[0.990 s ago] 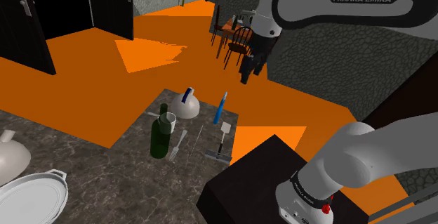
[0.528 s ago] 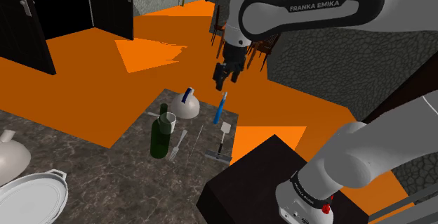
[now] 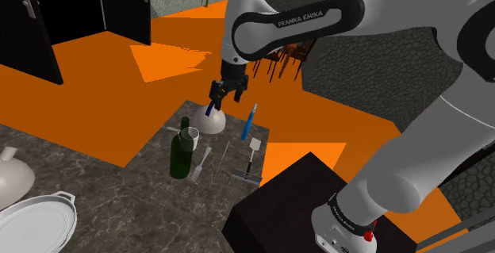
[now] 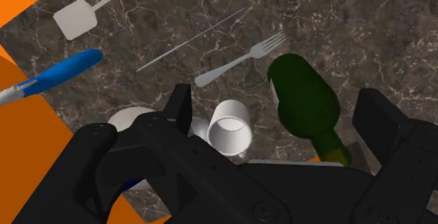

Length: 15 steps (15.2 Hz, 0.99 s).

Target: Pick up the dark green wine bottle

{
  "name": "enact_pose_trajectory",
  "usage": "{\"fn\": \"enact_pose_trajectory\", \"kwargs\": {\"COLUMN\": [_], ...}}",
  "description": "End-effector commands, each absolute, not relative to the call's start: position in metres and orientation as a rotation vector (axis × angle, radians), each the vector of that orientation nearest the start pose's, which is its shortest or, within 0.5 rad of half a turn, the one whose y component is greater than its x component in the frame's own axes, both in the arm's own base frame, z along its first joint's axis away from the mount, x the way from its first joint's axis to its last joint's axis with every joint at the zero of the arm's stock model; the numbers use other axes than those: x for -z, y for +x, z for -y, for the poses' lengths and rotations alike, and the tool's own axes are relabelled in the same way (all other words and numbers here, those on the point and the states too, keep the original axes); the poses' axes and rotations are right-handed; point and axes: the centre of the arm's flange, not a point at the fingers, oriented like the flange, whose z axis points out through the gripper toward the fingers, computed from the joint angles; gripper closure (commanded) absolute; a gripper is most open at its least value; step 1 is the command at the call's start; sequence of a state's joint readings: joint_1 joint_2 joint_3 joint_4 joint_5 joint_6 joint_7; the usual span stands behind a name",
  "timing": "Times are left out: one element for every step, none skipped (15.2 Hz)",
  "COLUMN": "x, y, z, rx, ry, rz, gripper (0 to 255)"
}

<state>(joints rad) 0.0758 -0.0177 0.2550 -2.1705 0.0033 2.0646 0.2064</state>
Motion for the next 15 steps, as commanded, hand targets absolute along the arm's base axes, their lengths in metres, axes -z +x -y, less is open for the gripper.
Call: {"fn": "enact_pose_trajectory", "kwargs": {"x": [-0.377, -0.369, -0.361, -0.354, -0.346, -0.338, -0.33, -0.323, -0.315, -0.307, -0.3, -0.292, -0.291, -0.286, -0.281], "y": [0.511, 0.519, 0.527, 0.535, 0.543, 0.552, 0.56, 0.568, 0.576, 0.585, 0.593, 0.601, 0.602, 0.602, 0.602], "z": [-0.185, -0.191, -0.198, -0.204, -0.211, -0.217, -0.224, -0.23, -0.237, -0.243, -0.25, -0.256, -0.257, -0.257, -0.257], "rx": [-0.14, -0.142, -0.145, -0.147, -0.15, -0.152, -0.155, -0.157, -0.16, -0.162, -0.164, -0.167, -0.167, -0.167, -0.167], "ry": [-3.149, -3.145, -3.141, -3.136, -3.132, -3.128, -3.124, -3.119, -3.115, -3.111, -3.106, -3.102, -3.101, -3.101, -3.101], "rz": [0.176, 0.167, 0.159, 0.151, 0.143, 0.135, 0.127, 0.119, 0.111, 0.103, 0.095, 0.087, 0.086, 0.086, 0.086], "gripper": [0, 0, 0, 0, 0, 0, 0, 0, 0, 0, 0, 0, 0, 0, 0]}}
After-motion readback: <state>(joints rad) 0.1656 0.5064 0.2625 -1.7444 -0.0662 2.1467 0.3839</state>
